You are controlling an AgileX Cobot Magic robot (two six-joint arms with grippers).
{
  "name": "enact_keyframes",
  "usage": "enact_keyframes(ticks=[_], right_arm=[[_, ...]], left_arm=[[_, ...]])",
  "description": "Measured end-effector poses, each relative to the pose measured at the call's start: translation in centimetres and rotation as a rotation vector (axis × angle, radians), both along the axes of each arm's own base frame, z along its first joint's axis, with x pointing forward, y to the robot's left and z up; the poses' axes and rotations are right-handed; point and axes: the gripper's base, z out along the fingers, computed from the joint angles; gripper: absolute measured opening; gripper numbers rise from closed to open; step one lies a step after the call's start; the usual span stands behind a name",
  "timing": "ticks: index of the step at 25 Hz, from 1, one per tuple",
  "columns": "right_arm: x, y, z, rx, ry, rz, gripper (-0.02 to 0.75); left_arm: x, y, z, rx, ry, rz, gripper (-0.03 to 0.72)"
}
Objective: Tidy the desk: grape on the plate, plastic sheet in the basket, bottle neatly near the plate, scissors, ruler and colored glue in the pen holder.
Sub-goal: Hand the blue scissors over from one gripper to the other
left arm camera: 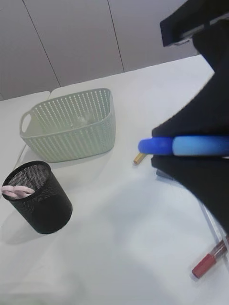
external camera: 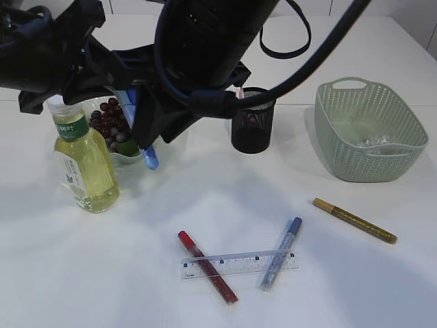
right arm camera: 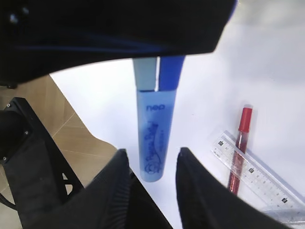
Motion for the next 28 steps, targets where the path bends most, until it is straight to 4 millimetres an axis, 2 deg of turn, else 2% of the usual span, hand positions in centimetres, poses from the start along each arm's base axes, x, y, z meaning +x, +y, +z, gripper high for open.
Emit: enact_keyframes(ticks=[8, 12, 19, 23, 28], right_arm=[[0.3, -0.4, -0.2, -0.039, -0.027, -0.008, 0.279], [1.2, -1.4, -0.2, -0.064, -0.036, -0.059, 0.279], [4.1, -5.9, 0.1, -0.094, -0.052, -0.214, 0.279], [5.7, -9.1, -0.1, -0.229, -0.121, -0.328, 0.279], [7.0, -11.8, -0.1, -0.426, -0.234, -0.448, 0.279]], left_arm=[[0.2, 0.0, -0.4, 0.025, -0.001, -0.003, 0.049], [0.4, 0.0, -0.7, 0.031, 0.008, -0.003, 0.049], [0.4, 0.0, -0.9, 0.053, 0.005, -0.01, 0.049], [0.6, 0.0, -0.8, 0.064, -0.014, -0.018, 0.049], [1.3, -0.2, -0.7, 0.097, -0.051, -0.035, 0.049]])
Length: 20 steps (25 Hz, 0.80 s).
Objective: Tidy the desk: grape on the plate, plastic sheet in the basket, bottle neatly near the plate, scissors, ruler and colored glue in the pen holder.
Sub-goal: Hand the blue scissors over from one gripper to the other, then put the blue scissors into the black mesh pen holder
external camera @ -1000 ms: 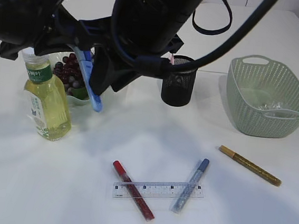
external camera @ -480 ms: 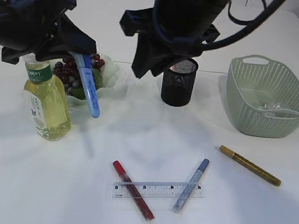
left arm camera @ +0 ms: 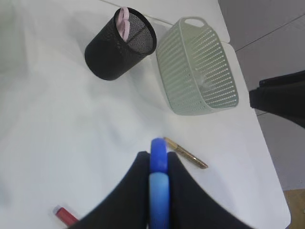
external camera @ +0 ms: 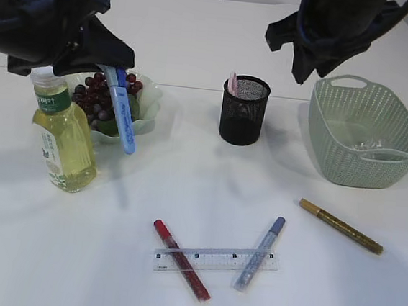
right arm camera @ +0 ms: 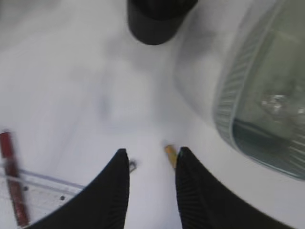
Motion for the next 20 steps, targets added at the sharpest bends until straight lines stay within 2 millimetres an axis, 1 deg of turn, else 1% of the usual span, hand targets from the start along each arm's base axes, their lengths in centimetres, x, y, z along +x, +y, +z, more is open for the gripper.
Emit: enact_keyframes(ticks=[3, 8, 13, 16, 20], right_arm=[[0.1, -0.3, 0.1, -0.032, -0.017, -0.019, 0.279], [0.2, -0.5, 0.2, -0.054, -0.03, -0.022, 0.279], [0.3, -0.9, 0.2, -0.061, -0.033, -0.03, 0.279], [0.6, -1.6, 0.2, -0.062, -0.033, -0.052, 0.279], [1.3, -3.7, 0.2, -0.062, -0.031, -0.106, 0.279]], left_arm=[[0.5, -0.1, 0.0, 0.026, -0.022, -0.017, 0.049], [1.5, -0.5, 0.9, 0.059, -0.071, -0.046, 0.049], [3.0, -1.2, 1.1, 0.109, -0.092, -0.106, 0.049], [3.8, -2.5, 1.5, 0.145, -0.127, -0.153, 0.049], [4.7, -4.8, 1.4, 0.205, -0.173, -0.225, 0.049]])
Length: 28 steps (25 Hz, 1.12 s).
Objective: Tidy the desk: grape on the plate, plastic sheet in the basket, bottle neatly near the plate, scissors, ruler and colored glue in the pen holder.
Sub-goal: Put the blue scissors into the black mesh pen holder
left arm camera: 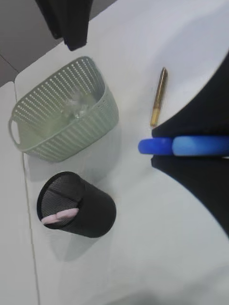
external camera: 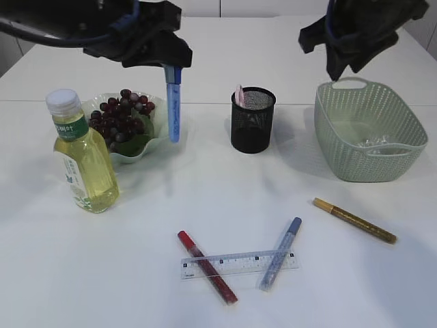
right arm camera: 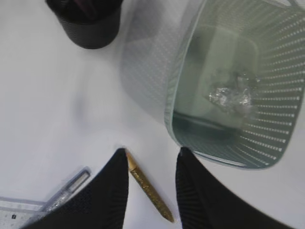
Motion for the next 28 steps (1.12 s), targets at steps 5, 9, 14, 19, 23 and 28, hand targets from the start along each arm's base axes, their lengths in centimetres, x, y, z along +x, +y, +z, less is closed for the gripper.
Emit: enact_keyframes(ticks=[5, 9, 14, 19, 23, 28], right_arm=[[1.0, -3.9, 0.0, -0.002, 0.0, -0.101, 0.279], [1.5, -7.2, 0.0, -0.005, -0.001, -0.183, 0.279], [1.7, -9.4, 0.0, -0.018, -0.003, -0.238, 0.279], [1.7, -9.7, 0.1, -0.04, -0.008, -0.242, 0.279], [1.7, -9.7, 0.1, -0.043, -0.008, -0.24, 0.279], [1.7, -9.8, 0.1, -0.045, -0.009, -0.24, 0.279]], left_arm=[[1.9, -2.0, -1.4, 0.085, -0.118, 0.014, 0.049], [3.5, -3.1, -2.6, 0.105, -0.199, 0.065, 0.049], [5.0, -4.7, -3.0, 0.084, -0.282, 0.115, 0.049], [5.4, -7.5, -2.6, 0.037, -0.374, 0.136, 0.049], [6.3, -9.2, -3.1, 0.012, -0.437, 0.17, 0.049], [8.1, -10.3, -4.8, 0.005, -0.488, 0.223, 0.05]])
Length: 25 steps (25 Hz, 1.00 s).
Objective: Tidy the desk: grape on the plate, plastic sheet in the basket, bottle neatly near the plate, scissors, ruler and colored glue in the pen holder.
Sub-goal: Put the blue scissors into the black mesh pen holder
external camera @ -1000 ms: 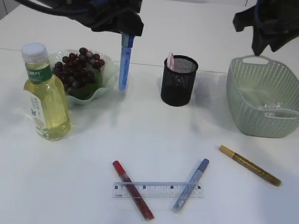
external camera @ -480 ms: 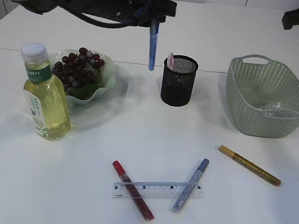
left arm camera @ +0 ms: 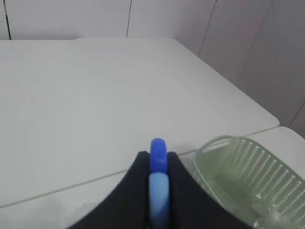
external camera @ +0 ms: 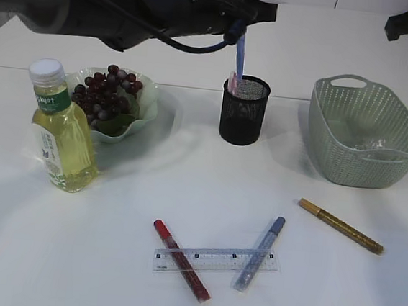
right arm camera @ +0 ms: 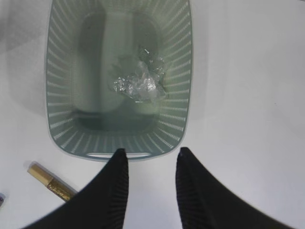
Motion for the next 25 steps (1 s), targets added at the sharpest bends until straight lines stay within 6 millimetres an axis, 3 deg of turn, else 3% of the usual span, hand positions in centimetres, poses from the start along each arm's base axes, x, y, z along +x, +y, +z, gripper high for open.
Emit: enact_keyframes(ticks=[12, 18, 25], right_arm=[[0.0, -0.3, 0.1, -0.023, -0.002, -0.003, 0.279], [0.0, -0.3, 0.1, -0.029, -0.003, -0.004, 0.279], [0.0, -0.3, 0.1, -0.031, -0.003, -0.004, 0.279]], left_arm=[[3.8, -2.1, -3.1, -0.029, -0.079, 0.056, 0.05], [4.4, -2.4, -4.9, -0.013, -0.077, 0.065, 0.052], [4.5, -2.4, -5.3, -0.011, -0.076, 0.068, 0.059]])
